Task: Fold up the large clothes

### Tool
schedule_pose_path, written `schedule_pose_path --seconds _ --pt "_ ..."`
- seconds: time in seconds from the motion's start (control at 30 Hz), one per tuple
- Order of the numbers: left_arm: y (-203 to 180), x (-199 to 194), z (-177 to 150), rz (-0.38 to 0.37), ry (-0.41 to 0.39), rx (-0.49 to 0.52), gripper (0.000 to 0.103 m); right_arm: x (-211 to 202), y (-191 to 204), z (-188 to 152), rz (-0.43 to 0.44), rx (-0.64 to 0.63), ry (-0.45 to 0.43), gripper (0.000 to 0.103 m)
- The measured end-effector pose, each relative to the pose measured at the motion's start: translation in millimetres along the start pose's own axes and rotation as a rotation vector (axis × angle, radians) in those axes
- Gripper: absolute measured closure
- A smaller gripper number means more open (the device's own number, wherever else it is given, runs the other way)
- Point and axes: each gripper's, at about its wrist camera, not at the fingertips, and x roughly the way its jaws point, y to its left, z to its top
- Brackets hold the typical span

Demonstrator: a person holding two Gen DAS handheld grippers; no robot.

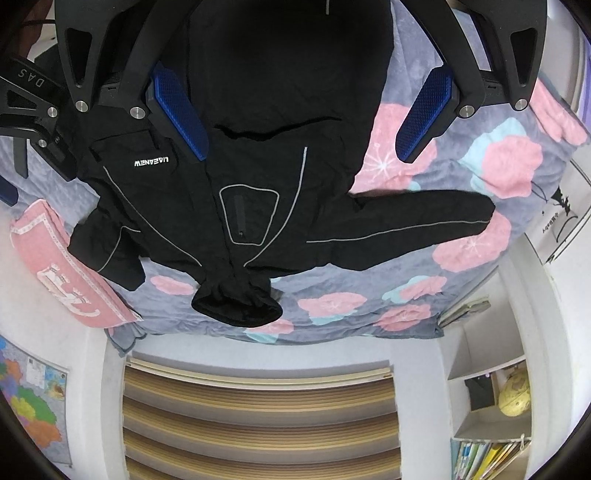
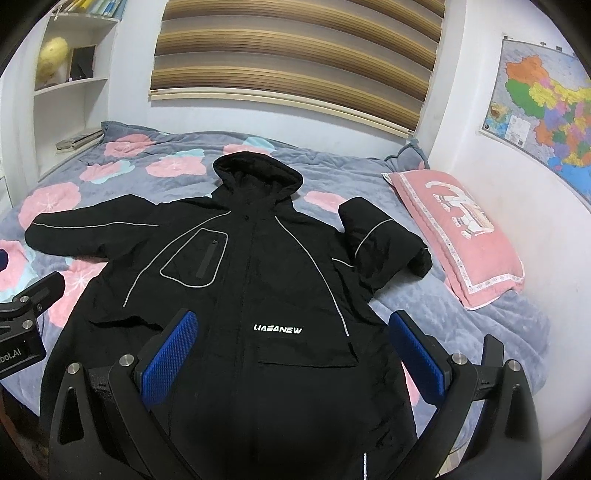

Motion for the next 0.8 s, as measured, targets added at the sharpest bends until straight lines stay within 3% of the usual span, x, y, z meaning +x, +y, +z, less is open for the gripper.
schedule_pose_path --seconds 0.8 --pt "-1 10 -4 0.022 0.029 -0.012 0.002 15 1 -5 0.071 0.035 0.055 0.0"
